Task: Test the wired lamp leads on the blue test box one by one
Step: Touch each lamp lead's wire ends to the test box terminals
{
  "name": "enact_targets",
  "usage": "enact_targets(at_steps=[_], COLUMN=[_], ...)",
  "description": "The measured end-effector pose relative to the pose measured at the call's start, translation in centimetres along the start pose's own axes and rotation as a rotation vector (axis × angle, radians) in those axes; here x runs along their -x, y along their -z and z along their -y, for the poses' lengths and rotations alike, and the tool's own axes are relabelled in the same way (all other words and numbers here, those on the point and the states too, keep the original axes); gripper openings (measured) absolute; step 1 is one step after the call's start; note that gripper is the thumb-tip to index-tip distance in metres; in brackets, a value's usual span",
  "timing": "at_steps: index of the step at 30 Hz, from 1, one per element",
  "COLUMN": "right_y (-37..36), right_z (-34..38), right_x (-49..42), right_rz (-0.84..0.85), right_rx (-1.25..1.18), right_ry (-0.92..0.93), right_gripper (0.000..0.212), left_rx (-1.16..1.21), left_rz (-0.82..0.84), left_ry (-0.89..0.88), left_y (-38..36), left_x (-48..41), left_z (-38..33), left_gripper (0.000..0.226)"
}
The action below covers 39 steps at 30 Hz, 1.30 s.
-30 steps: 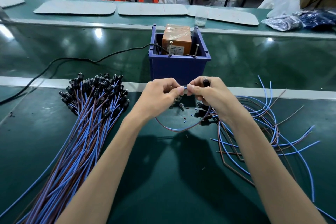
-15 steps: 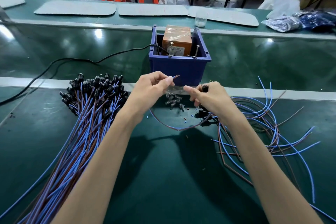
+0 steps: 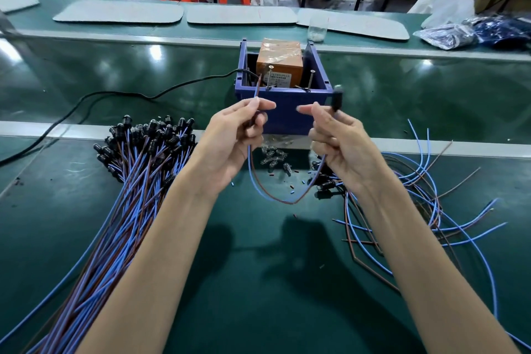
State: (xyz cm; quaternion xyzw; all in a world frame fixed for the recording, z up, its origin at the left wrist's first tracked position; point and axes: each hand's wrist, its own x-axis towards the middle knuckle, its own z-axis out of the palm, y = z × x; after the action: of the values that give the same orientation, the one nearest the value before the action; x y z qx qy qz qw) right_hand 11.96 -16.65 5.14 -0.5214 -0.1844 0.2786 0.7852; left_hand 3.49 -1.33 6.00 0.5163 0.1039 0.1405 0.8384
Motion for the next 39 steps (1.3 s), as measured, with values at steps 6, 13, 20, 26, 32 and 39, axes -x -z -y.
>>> enact_targets(at_steps=[6,13,20,26,32,39], right_y=[-0.8,-2.2,-2.5,-1.7,-2.1,-1.8], right_z=[-0.5,-1.3,-1.5,-1.0,-1.5,-1.0], right_x=[0.3,0.6,1.0,0.9,0.7,0.3], right_rz=[0.199,0.043,-0.121,0.092,-0.031,-0.214], right_rx=[-0.078,0.321,0.658,0.337,0.317,0.219], right_ry=[-0.057,0.067,0.454,0.338,0.299,0.160], right_gripper=[0.054,0.042,0.037,0.018,0.016,0.021], left_rx=[0.078,0.070,0.016,0.127,0.228,-0.063], left_rz=[0.042,-0.095,-0.031,0.026,-0.020,-0.312], left_ry=[-0.019,-0.049,0.026,0.078,0.018,-0.197], left_y=[-0.6,-2.2,-2.9,-3.1,-3.3,-2.4], left_x=[0.5,1.0,1.3,1.0,1.2,0.7], left_z=[-0.6,0.4,1.5,2.0,2.1,2.2], left_gripper=[0.023,0.014,0.020,0.014,0.017,0.012])
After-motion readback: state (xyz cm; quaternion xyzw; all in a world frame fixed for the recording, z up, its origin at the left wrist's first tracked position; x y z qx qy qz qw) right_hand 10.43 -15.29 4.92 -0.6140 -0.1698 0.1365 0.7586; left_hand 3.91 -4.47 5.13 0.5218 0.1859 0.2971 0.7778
